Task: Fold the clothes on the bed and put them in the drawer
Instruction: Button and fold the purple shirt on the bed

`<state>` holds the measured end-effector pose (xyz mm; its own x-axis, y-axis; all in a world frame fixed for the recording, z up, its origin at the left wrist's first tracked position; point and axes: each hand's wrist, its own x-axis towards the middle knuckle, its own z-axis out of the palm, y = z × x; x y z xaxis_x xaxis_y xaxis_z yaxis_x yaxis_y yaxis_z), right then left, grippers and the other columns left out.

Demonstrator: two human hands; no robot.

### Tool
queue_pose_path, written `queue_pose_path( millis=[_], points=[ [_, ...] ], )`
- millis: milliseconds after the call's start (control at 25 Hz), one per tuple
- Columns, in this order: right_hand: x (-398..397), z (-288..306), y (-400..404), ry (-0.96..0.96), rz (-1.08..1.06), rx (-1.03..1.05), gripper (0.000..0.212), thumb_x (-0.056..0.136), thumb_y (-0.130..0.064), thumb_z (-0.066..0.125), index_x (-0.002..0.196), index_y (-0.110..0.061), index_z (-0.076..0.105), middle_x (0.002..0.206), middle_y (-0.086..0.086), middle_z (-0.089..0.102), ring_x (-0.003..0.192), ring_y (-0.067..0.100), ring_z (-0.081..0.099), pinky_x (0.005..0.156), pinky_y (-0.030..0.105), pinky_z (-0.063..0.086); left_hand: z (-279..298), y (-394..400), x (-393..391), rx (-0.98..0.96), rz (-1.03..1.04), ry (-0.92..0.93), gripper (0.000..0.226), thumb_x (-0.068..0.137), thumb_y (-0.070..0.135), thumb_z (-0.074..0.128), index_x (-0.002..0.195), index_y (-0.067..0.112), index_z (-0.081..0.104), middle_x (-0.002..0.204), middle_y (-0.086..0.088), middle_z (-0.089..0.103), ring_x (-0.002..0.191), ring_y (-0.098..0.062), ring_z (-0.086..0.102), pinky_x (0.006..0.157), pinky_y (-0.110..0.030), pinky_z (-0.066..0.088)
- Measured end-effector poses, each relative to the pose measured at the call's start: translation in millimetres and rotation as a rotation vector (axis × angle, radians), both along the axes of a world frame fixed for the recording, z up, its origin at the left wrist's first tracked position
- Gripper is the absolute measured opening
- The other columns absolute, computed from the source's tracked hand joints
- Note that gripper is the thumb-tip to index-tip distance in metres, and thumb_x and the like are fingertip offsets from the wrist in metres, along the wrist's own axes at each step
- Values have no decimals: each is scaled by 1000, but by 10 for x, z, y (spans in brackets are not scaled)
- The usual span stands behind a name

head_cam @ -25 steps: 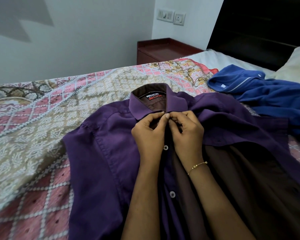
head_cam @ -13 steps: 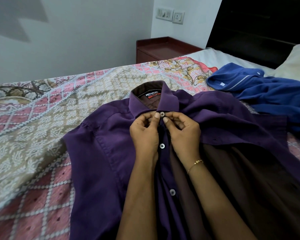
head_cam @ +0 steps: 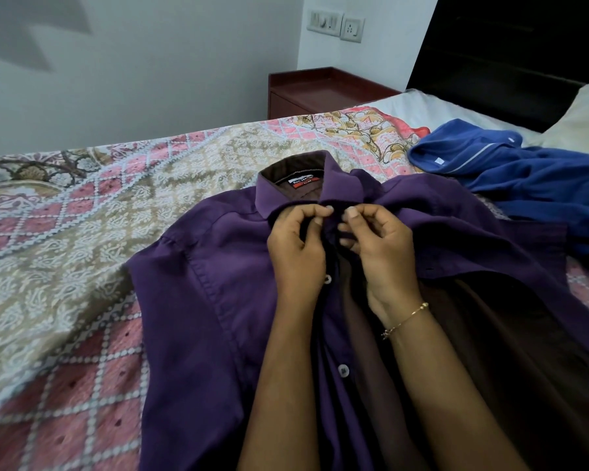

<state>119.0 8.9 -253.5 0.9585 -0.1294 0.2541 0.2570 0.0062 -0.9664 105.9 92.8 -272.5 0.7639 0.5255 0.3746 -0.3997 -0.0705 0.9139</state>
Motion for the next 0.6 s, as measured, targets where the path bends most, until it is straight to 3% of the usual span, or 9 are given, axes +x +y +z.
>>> queue_pose_path(
  millis=[40,120,200,280,360,480,600],
  points=[
    [19,24,-54,-32,-19,-78,25,86,0,59,70,-19,57,68,-4,59,60,1,55,58,14,46,-21,19,14,-16,55,-7,28,79,7,50,78,32,61,87,7,64,83,-11,61,80,-31,50],
    [83,49,-222,-114,-41,-445,26,78,6,58,67,-17,57,64,-6,57,56,2,52,60,16,44,-88,42,42,-65,68,6,36,77,4,45,87,34,63,97,10,64,92,-15,60,89,-34,48],
    [93,-29,-361,-98,-3,-832,18,72,5,56,67,-11,59,67,3,57,62,13,55,67,30,48,-159,40,41,-32,-8,53,48,71,-4,40,98,27,64,109,11,60,98,-15,58,94,-26,45],
    [-10,-190,-438,-59,40,-1020,9,69,2,58,71,-7,61,77,11,56,78,32,54,77,36,43,-214,28,25,46,-112,108,53,73,-15,39,111,14,63,120,14,53,85,-8,54,85,-18,43],
    [-141,-323,-459,-120,-71,-1040,12,64,-5,57,75,-6,63,81,14,57,80,35,53,76,36,38,-164,41,-34,131,-167,155,50,76,-21,43,116,5,59,126,12,48,72,-4,51,75,-13,43],
    [-189,-309,-443,-85,-191,-1020,22,61,-9,55,78,-4,67,81,18,61,74,39,56,68,43,49,2,48,-297,278,-114,277,33,80,-12,54,109,4,59,116,-3,47,81,-18,57,69,-16,50],
    [-182,-250,-459,-97,-172,-1038,16,65,-1,57,74,-3,70,72,18,62,64,41,59,59,43,52,111,59,-586,736,1,520,19,84,19,64,100,10,65,105,-7,55,97,-24,54,79,-32,45]
  ],
)
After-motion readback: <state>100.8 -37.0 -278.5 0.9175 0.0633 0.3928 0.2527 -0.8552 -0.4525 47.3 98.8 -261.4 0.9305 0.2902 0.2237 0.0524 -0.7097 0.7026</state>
